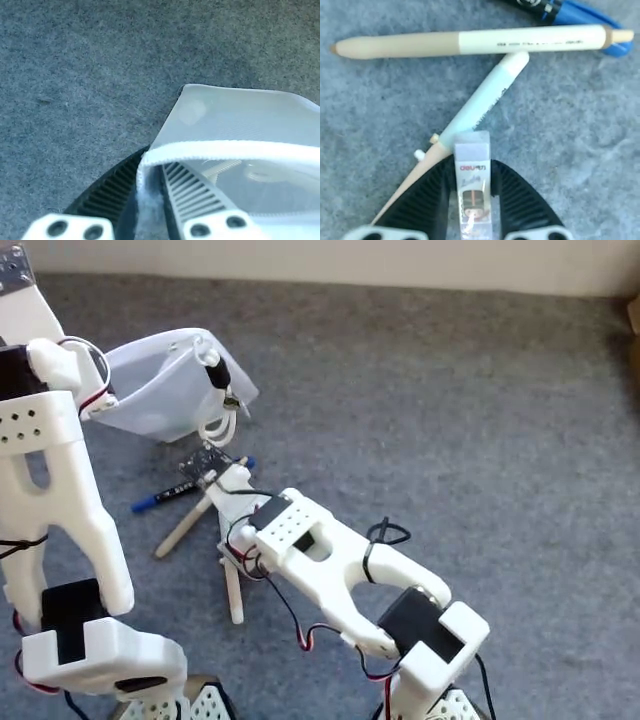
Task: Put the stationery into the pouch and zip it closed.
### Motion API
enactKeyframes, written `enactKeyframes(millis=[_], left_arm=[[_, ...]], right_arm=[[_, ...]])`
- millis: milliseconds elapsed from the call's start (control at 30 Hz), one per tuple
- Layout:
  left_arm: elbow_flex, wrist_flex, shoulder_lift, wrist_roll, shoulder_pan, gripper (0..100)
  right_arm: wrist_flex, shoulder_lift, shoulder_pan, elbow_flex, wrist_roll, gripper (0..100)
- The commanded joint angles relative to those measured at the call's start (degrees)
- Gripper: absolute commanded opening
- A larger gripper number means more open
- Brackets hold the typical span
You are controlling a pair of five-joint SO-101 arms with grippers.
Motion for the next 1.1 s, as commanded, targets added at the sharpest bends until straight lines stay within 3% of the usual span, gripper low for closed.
enactKeyframes(millis=[0,200,367,1067], left_arm=[[-0.13,0.35,0.31,0.53,0.04,1],[-0.13,0.35,0.31,0.53,0.04,1],[-0.13,0.35,0.31,0.53,0.04,1],[-0.13,0.35,0.31,0.53,0.04,1]], right_arm=[[-0.84,-0.4,3.82,-2.95,0.53,0.4],[2.59,-0.22,4.62,-3.21,0.7,1.2],[8.4,-0.13,4.62,-3.3,0.7,12.9],[9.45,5.76,4.18,-3.47,0.79,11.9]])
